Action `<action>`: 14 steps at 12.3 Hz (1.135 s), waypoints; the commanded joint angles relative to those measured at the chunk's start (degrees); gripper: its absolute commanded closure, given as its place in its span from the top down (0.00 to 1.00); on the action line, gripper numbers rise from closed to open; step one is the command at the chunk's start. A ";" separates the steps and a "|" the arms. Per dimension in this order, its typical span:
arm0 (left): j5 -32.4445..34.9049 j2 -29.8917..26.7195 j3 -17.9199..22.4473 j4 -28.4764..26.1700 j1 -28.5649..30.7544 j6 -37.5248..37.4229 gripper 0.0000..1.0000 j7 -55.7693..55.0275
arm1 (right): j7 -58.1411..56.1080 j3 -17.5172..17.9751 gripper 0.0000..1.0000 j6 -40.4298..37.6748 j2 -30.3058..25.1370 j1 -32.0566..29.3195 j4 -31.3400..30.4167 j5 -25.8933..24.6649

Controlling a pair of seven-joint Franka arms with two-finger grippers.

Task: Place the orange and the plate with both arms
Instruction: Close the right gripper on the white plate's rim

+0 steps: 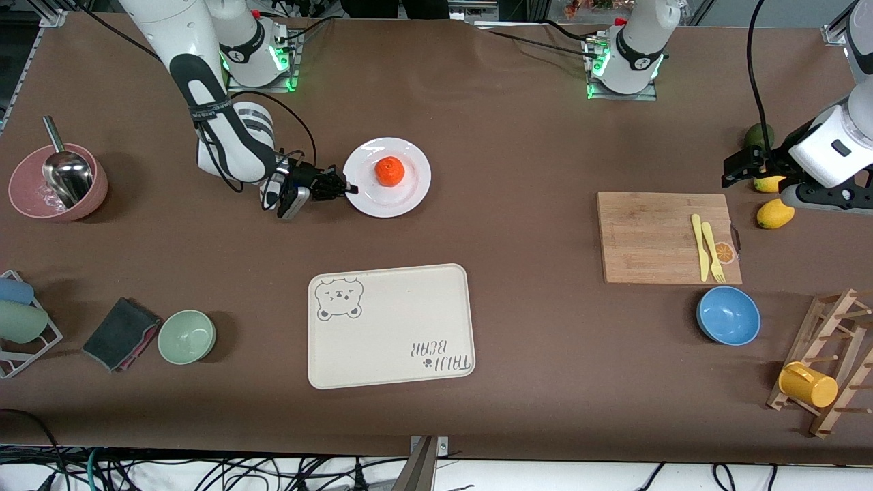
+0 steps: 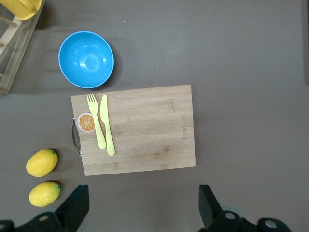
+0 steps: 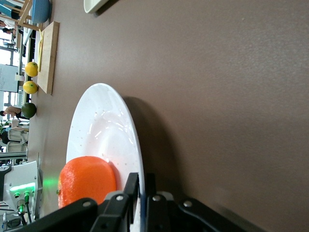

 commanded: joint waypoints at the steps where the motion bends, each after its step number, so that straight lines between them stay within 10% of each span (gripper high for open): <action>1: 1.08 0.62 0.02 1.20 -0.28 -0.92 1.00 1.07 | -1.50 0.16 0.04 0.66 -0.47 0.39 -0.73 1.56; 14: 1.08 0.97 0.02 1.20 -0.37 -0.92 1.00 1.07 | -0.98 -0.01 0.00 0.22 -0.38 0.13 0.41 3.93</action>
